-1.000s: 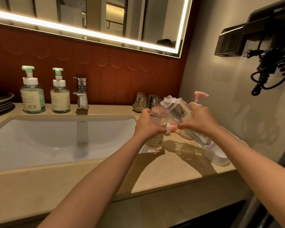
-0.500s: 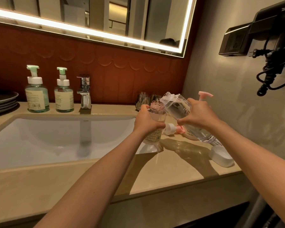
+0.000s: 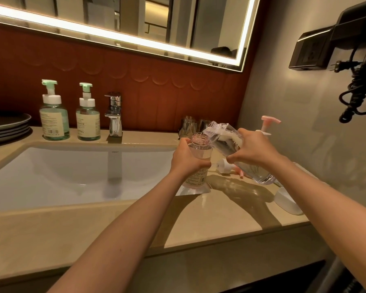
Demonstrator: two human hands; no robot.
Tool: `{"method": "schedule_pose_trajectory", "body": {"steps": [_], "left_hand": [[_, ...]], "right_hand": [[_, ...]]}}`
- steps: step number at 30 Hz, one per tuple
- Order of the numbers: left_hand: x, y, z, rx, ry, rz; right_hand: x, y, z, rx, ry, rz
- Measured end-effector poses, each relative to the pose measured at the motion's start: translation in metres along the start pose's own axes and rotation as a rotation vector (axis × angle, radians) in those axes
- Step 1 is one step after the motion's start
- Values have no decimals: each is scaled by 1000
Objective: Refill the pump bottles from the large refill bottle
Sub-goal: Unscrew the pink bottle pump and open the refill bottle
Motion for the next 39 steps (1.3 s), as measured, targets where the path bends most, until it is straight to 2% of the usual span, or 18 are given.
{"method": "schedule_pose_trajectory", "body": {"steps": [19,39], "left_hand": [[-25,9,8,18,54,-13],[-35,13,9,29,68,-29]], "right_hand": [[-13,-21,-4,-43,25,91],[-17,-32,-8,-87,37,77]]}}
Point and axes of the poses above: each hand's wrist, its own z-axis away from the middle knuckle, its own y-axis out of the back of the hand, x = y × z, the point moved 3 cm from there along -z, towards the middle knuckle, and after that the axes turned 7 degrees about -y, right-handed, at the moved point
